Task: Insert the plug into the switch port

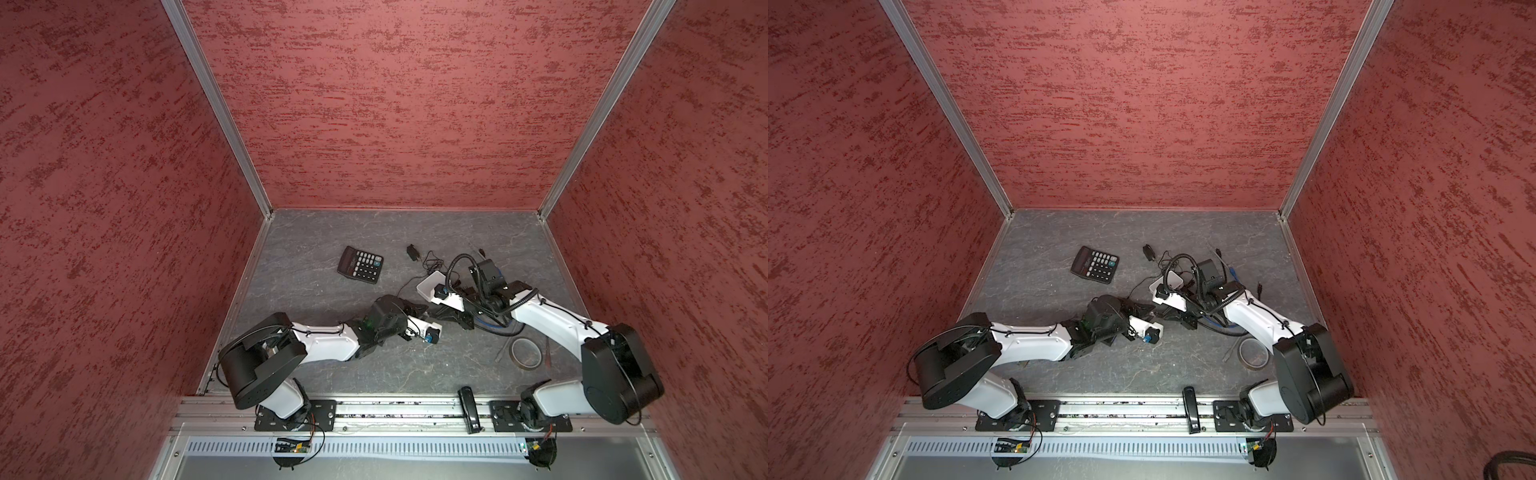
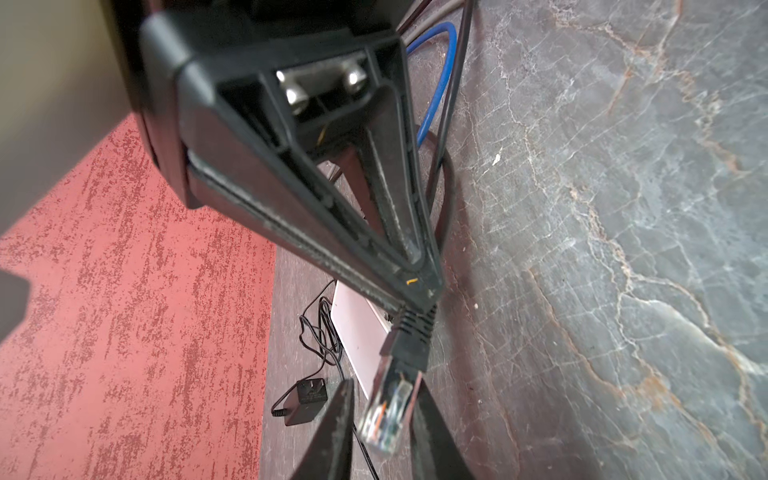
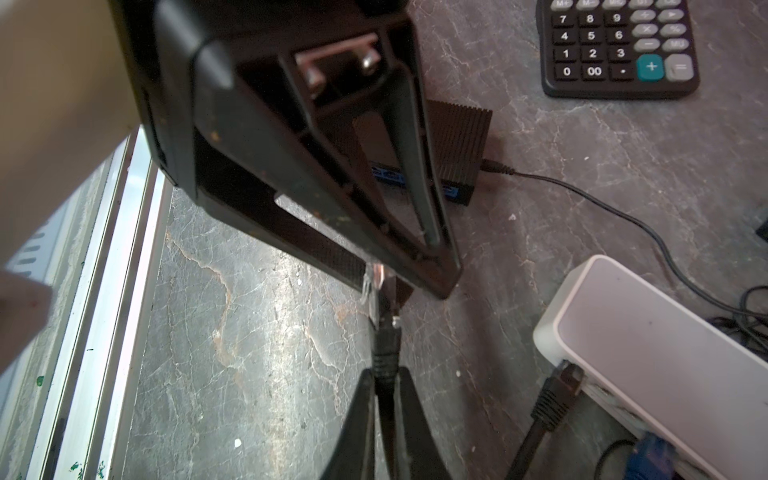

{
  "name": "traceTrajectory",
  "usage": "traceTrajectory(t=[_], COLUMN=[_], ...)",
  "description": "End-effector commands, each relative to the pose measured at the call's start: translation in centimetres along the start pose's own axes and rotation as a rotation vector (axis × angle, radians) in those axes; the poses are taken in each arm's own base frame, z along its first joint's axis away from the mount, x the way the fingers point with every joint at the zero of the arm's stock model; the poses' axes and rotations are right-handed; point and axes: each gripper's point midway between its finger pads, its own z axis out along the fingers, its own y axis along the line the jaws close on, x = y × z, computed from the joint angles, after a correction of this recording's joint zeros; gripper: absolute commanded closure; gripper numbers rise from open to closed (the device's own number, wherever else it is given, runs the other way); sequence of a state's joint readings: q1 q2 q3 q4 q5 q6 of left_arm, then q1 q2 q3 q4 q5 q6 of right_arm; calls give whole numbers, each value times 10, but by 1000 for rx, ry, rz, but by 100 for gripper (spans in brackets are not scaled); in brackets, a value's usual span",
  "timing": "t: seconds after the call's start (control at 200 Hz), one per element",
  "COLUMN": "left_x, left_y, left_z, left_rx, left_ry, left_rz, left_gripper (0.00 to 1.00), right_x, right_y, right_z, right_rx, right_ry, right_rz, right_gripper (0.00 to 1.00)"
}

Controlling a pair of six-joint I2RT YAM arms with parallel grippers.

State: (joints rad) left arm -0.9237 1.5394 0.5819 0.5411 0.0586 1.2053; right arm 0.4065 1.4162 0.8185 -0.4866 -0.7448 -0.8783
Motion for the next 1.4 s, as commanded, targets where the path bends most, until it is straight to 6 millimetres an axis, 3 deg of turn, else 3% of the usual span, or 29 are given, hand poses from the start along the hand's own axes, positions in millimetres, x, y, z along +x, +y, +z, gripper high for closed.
traceTrajectory(t=[0.0,0.25,0.456,0.546,0.596,0.967,1.393], left_x=[-3,-5,-5,-5,-5,-7,-7], left_y=[2,0,2,4,7,16,-13], left_z=[3,4,4,4,3,-14,-36], left_rx=[9,37,28,19,12,-27,86], left_ry=[-21,-21,-24,-30,-29,-37,-49], left_rz=[-6,-27,-56,-92,-122,-383,-519], left_gripper=[76,97,98,97,98,100,100], right_x=[-12,-11,-12,-12,-12,-18,-30], right_y=[1,-1,-3,-5,-6,-11,-2], right_z=[-3,-2,-2,-2,-2,-12,-25], right_rx=[-30,-28,-20,-4,12,149,274], right_ry=[-41,-37,-41,-46,-48,-122,-256], right_rz=[-26,-18,-22,-26,-33,-120,-314], right_gripper=[100,100,100,93,84,55,52])
